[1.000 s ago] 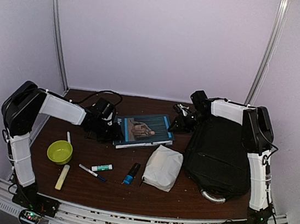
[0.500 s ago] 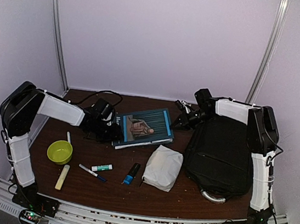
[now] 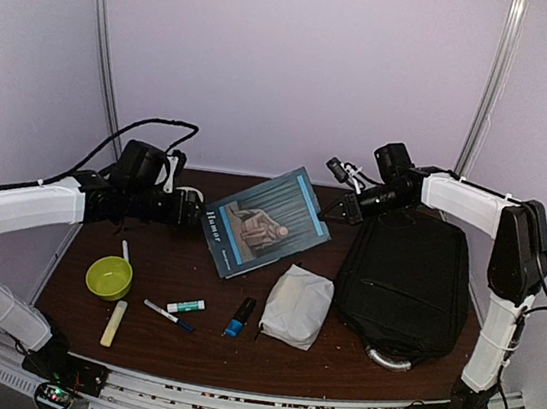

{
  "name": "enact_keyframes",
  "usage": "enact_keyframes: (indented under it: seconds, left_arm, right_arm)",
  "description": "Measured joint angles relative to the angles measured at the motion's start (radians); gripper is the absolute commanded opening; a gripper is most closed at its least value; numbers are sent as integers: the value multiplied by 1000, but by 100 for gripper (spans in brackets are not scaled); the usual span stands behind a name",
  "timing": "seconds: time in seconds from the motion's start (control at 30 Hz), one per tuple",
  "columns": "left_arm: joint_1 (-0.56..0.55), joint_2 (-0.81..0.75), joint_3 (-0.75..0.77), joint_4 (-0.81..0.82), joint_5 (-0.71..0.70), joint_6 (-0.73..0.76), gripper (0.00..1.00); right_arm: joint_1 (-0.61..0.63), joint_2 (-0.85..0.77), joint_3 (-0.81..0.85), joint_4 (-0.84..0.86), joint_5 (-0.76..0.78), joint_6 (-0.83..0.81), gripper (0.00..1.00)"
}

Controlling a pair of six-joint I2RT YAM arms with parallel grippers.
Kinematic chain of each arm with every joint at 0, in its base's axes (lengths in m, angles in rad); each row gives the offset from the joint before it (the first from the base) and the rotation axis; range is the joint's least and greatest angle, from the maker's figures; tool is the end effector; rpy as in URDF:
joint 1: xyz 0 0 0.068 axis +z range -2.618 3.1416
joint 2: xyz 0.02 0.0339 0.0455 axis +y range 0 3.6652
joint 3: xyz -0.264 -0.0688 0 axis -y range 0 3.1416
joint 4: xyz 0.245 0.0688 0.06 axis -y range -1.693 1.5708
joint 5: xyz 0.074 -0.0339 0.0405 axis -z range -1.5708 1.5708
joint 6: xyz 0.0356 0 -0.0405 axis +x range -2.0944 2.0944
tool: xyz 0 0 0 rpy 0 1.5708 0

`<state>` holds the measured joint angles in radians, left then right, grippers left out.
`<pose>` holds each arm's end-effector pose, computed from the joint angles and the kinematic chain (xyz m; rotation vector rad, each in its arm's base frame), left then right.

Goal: Pack the student bag
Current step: Pick up the book from the center of the board, then pass from the right arm to the left

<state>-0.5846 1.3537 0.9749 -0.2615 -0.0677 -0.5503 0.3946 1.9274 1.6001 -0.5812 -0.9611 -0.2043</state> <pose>0.2522 -0.1640 0.2710 0.0003 2.2658 -0.5466 0.3779 0.1890 0.2645 -1.0670 2.0657 1.2624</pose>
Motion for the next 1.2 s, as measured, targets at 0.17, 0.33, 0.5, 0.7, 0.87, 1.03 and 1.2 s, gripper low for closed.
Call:
enact_keyframes:
  seconds: [0.17, 0.33, 0.5, 0.7, 0.87, 1.03, 1.2]
  left_arm:
    - [0, -90, 44, -38, 52, 255, 78]
    - [0, -27, 183, -126, 173, 492, 82]
    - [11, 172, 447, -282, 314, 681, 85]
    - [20, 341, 552, -435, 482, 799, 82]
    - [23, 351, 513, -476, 611, 834, 78]
    - [37, 368, 514, -475, 674, 842, 68]
    - [55, 410, 531, -478, 723, 843, 56]
  right_arm:
    - [1, -35, -82, 28, 10, -109, 0]
    - [10, -105, -147, 33, 16, -216, 0]
    - [33, -167, -183, 37, 31, -300, 0]
    - [60, -195, -212, 58, 56, -359, 0]
    - [69, -198, -221, 63, 69, -390, 0]
    - [79, -216, -235, 62, 95, -417, 0]
    - [85, -224, -252, 66, 118, -421, 0]
